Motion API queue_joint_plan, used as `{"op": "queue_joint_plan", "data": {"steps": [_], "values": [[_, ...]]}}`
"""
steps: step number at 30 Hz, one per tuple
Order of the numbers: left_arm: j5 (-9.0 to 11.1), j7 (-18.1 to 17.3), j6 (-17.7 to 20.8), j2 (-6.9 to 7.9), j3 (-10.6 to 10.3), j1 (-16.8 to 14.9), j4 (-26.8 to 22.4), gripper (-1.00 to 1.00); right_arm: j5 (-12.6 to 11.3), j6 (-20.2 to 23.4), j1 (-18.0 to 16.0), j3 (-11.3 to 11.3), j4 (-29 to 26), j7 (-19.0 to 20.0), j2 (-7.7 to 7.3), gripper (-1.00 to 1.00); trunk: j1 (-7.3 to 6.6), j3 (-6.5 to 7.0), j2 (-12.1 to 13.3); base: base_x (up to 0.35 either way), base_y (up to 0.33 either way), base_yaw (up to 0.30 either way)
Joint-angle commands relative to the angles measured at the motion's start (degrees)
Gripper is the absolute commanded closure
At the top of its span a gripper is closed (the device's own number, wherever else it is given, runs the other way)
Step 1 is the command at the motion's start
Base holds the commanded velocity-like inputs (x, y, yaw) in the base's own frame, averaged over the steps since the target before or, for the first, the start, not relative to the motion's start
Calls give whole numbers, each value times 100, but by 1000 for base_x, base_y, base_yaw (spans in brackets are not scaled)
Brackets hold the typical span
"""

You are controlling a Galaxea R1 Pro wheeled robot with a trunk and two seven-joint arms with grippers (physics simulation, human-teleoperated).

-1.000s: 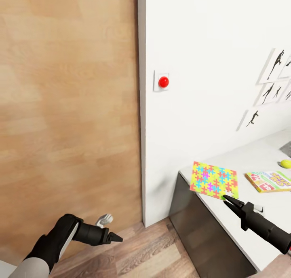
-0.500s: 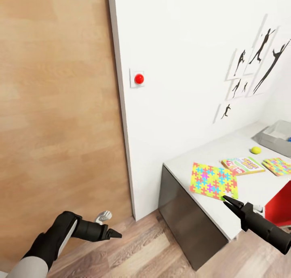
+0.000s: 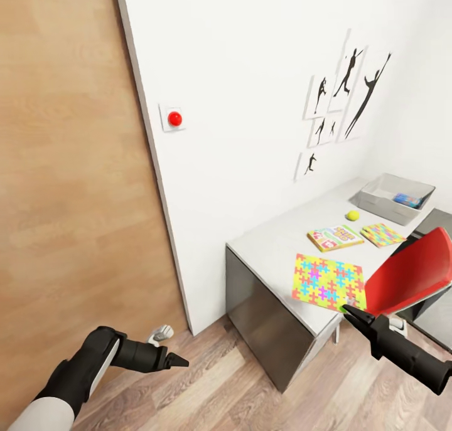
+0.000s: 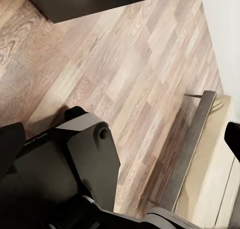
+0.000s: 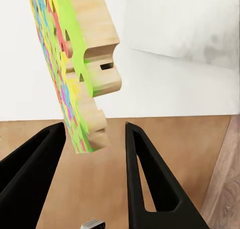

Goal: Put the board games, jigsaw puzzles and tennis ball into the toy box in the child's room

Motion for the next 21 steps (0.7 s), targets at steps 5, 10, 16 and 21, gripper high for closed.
{"op": "queue_joint_plan", "data": {"steps": [5, 10, 16, 21], "values": [[-49, -57, 42, 17, 34, -3, -23, -100, -7, 27, -8, -2, 0, 3, 0, 100, 3, -12, -12, -14, -9, -107], [-49, -52, 51, 28, 50, -3, -33, -100, -7, 19, -6, -2, 0, 5, 0, 100, 3, -12, -12, -2, -1, -18], [-56, 102, 45, 33, 53, -3, -35, -100, -1, 18, -9, -2, 0, 3, 0, 100, 3, -12, -12, 0, 0, 0], [-54, 1026, 41, 31, 65, -3, -39, -100, 9, 18, -11, 0, 0, 6, 0, 100, 3, -12, -12, 0, 0, 0]]}}
